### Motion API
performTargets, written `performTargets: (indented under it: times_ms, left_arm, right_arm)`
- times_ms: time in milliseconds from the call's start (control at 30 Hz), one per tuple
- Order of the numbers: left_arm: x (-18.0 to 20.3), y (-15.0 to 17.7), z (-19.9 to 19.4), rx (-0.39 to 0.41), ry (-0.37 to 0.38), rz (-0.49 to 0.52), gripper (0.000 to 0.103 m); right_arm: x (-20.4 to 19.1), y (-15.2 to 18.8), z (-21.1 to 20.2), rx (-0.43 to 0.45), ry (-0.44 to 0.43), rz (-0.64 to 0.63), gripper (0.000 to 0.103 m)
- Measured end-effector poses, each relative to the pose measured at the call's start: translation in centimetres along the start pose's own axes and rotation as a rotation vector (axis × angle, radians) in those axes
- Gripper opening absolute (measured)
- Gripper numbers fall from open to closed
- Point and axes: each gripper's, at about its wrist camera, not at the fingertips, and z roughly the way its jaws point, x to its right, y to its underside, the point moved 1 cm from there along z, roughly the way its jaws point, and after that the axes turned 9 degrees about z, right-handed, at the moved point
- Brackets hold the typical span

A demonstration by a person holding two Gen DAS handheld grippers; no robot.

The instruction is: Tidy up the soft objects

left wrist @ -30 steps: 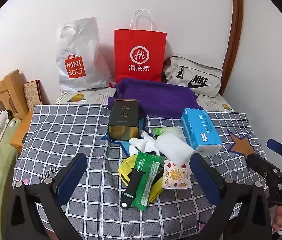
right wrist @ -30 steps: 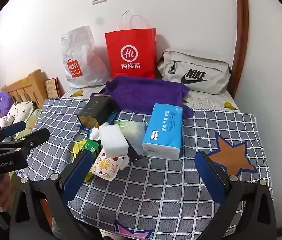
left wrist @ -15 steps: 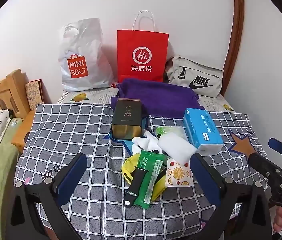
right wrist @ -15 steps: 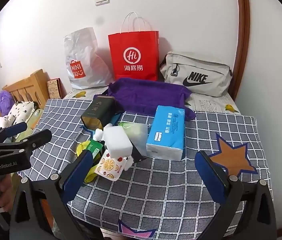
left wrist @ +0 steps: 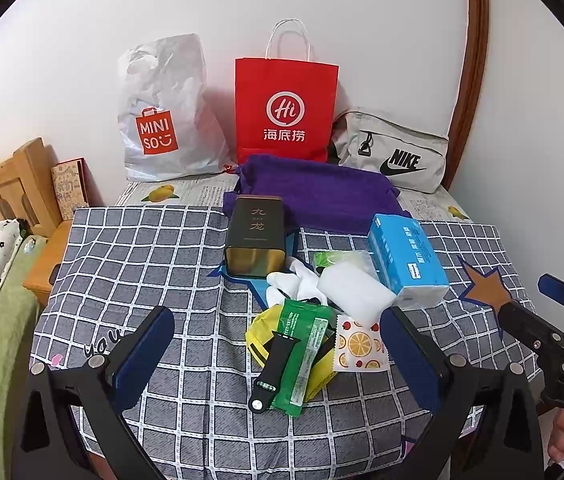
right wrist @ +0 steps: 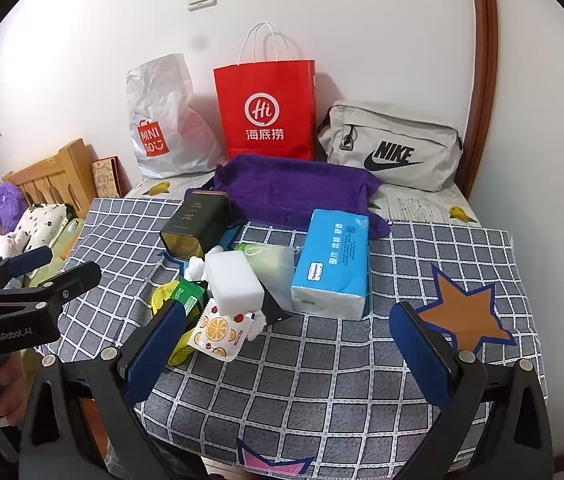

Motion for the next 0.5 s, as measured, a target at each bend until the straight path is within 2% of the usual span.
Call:
performTargets:
  times_ms: [500]
  left_arm:
    - [-0.31,0.10,-0.16,-0.004,-0.009,0.006,0.103]
  right_arm:
    - [-0.23,-0.05,0.01,0.006,-0.006,0.002,0.101]
